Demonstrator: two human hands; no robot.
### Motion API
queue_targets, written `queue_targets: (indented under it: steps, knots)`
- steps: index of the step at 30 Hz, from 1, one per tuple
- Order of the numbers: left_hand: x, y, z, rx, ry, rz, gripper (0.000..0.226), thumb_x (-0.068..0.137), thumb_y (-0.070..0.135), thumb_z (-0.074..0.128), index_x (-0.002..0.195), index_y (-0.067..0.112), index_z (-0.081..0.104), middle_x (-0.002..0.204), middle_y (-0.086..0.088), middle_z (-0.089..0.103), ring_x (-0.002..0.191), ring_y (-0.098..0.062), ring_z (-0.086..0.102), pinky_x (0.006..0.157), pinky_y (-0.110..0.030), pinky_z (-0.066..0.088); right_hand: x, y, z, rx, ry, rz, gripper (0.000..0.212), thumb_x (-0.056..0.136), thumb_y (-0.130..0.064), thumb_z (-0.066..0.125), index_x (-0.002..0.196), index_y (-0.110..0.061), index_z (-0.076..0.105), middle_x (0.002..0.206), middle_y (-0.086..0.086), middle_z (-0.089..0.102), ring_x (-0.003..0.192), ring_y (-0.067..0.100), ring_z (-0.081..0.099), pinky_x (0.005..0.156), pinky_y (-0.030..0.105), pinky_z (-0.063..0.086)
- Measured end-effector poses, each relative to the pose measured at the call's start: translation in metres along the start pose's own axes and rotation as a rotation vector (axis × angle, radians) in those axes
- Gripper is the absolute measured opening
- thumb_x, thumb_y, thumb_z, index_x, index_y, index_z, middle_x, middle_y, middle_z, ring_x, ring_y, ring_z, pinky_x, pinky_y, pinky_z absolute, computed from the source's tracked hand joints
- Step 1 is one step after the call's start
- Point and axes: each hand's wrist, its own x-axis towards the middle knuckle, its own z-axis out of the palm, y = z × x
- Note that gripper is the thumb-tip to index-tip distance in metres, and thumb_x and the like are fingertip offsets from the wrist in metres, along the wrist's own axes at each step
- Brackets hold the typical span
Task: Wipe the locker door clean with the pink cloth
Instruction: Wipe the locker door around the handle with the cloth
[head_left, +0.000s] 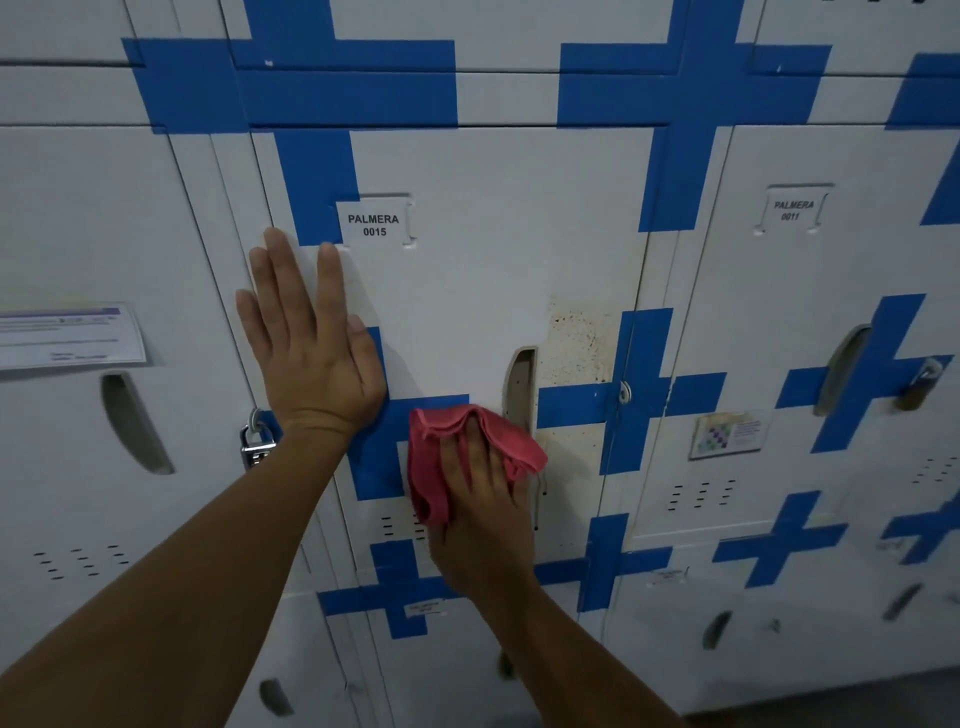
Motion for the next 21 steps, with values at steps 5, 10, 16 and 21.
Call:
queue_targets:
  steps: [5,10,16,21]
  knots:
    - [0.001,0.003,0.0,0.003,-0.008,0.0,0.06,0.1,0.024,0.032,0.157,0.007,0.02,0.159,-0.032,0.015,0.15,-0.045,0.011,0.123,-0.052,0.0,-0.018,0.016,-0.001,-0.059,-0.124,0.04,0.062,0.087,-0.04,0.044,0.147,-0.025,0.035,0.144,0.005,0.049,0.133,0.03,0.046,0.108,0.052,0.039]
    - [0.002,0.01,-0.01,0.033,-0.104,-0.005,0.064,0.101,0.026,0.028,0.158,0.004,0.01,0.161,-0.032,0.003,0.151,-0.044,0.0,0.122,-0.057,-0.002,0.005,-0.02,-0.012,-0.116,-0.065,0.055,0.072,0.092,-0.05,0.035,0.155,-0.021,0.018,0.157,0.008,0.031,0.144,0.028,0.028,0.117,0.049,0.009]
    - [0.006,0.053,-0.006,0.003,-0.229,0.312,0.067,0.099,0.029,0.039,0.16,0.017,0.012,0.165,-0.018,-0.006,0.152,-0.029,-0.011,0.122,-0.05,-0.01,0.022,-0.027,-0.015,-0.016,-0.02,0.031,0.059,0.097,-0.042,0.04,0.152,-0.023,0.029,0.15,0.003,0.041,0.142,0.022,0.034,0.122,0.041,0.012]
    - [0.003,0.04,0.01,0.09,-0.167,0.37,0.077,0.093,0.045,0.041,0.158,0.013,0.016,0.161,-0.028,0.014,0.151,-0.033,-0.003,0.121,-0.056,-0.002,-0.003,-0.007,0.004,-0.038,-0.064,0.047,0.064,0.101,-0.042,0.037,0.156,-0.028,0.007,0.161,0.001,0.021,0.148,0.021,0.018,0.116,0.025,-0.016]
